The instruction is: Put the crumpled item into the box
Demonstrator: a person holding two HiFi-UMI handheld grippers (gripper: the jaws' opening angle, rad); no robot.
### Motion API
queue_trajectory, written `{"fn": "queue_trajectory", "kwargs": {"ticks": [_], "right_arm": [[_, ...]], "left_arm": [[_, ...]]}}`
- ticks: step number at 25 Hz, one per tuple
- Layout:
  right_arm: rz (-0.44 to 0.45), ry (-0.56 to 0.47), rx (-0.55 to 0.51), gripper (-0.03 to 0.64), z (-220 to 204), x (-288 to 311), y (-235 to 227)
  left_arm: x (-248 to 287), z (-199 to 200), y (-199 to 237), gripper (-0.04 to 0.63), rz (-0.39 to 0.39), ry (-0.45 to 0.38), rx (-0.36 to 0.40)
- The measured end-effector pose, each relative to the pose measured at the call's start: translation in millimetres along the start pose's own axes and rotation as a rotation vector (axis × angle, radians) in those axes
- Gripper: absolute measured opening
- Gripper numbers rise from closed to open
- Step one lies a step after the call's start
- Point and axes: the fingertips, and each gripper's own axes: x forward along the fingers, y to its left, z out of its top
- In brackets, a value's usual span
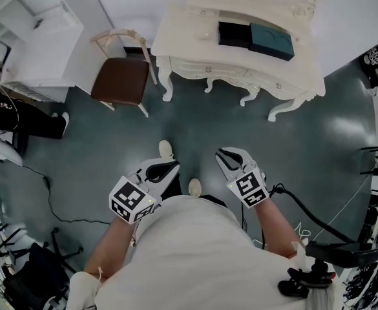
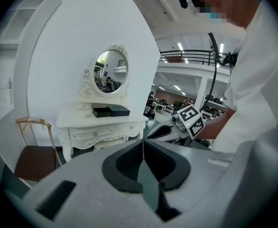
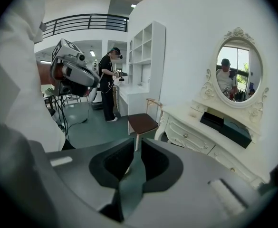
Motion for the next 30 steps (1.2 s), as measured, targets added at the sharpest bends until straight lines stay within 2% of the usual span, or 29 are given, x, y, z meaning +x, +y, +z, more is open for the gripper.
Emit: {"fn": "queue_trajectory", "kwargs": {"ticks": [4,9,15,20,25,30], "right_arm": [[-0.031,0.016,-0.013,0.057,25,36,-36],[-0.085,0.029,-0.056,0.071,76,86,-86],[-0.164,0.077,-0.124,0.081,112,148,-142],[-0.202,0.125,-0.152,0.091,128,187,-193],[-0.226,0.178,-0.27,0.114,147,220,-255],[-0.205,0.238,-0.367,0.127,153,260,-320]], "left_arm": [[14,21,55,0.01,-0.036,-0.006,0.005],[23,61,125,-0.002,-0.097,0.004,0.036],[12,93,196,-0.003,-0.128,-0.002,0.06],[9,97,242,-0.003,-0.111,0.006,0.022],[16,115,272,-0.003,-0.082,-0.013,-0.003],[36,145,298,-0.002,-0.026,-0.043,-0.028]]}}
